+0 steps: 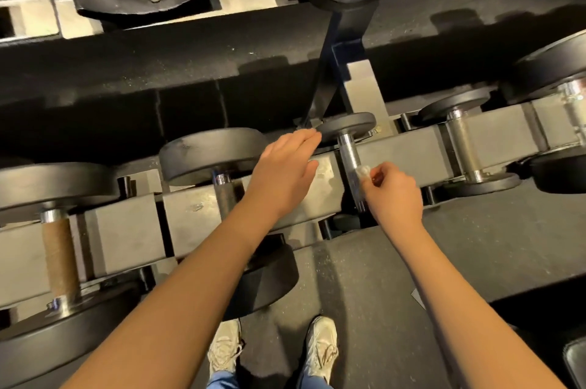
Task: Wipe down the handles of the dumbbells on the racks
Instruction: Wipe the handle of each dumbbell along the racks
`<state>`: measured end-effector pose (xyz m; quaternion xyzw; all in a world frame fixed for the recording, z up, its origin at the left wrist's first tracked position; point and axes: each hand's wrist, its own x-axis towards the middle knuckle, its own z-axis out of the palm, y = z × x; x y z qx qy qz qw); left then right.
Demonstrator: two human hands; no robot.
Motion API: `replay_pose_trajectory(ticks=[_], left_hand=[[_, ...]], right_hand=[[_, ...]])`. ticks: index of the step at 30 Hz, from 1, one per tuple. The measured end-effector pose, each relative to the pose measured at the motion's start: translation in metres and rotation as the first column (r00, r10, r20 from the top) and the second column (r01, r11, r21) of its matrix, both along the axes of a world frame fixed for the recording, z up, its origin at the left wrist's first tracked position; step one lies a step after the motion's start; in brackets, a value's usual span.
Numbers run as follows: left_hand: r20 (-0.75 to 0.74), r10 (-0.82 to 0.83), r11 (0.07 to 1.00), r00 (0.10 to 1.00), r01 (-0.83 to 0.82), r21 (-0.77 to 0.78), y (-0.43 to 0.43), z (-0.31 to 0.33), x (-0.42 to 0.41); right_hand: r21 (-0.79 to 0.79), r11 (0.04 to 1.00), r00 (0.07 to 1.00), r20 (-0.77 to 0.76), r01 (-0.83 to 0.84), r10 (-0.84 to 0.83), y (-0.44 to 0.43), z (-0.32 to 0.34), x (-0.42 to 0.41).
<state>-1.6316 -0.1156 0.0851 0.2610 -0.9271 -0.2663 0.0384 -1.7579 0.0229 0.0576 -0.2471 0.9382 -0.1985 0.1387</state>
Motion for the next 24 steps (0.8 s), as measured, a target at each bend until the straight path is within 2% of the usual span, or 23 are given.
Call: replay_pose_trajectory(ticks=[3,8,11,19,24], left_hand=[[0.026,-0.02,0.999,0.999,0.019,0.038,-0.001,-0.005,-0.024],[0.057,-0.022,0.999,0.998,0.019,0.045,-0.002,-0.015,-0.049],[0.035,0.034,0.999,0.999,-0.035,0.017,0.001,-0.02,-0.053],[0.021,0.084,0.996,0.996,-0.084,-0.012,0.003,-0.021,-0.056],[0.023,0.089,0.996,0.996,-0.089,-0.014,0.007,-0.021,-0.056]], right_hand=[[0.059,0.998,0.999,0.054,-0.003,0.0,0.0,-0.015,-0.009],[-0.083,0.997,0.998,0.07,0.005,0.001,-0.007,-0.023,-0.019],[-0.2,0.98,0.993,0.116,0.003,0.021,-0.018,-0.025,-0.027],[-0.286,0.951,0.955,0.294,0.117,-0.029,-0.054,-0.029,-0.05],[-0.269,0.962,0.957,0.288,0.049,0.032,-0.043,-0.029,-0.046]])
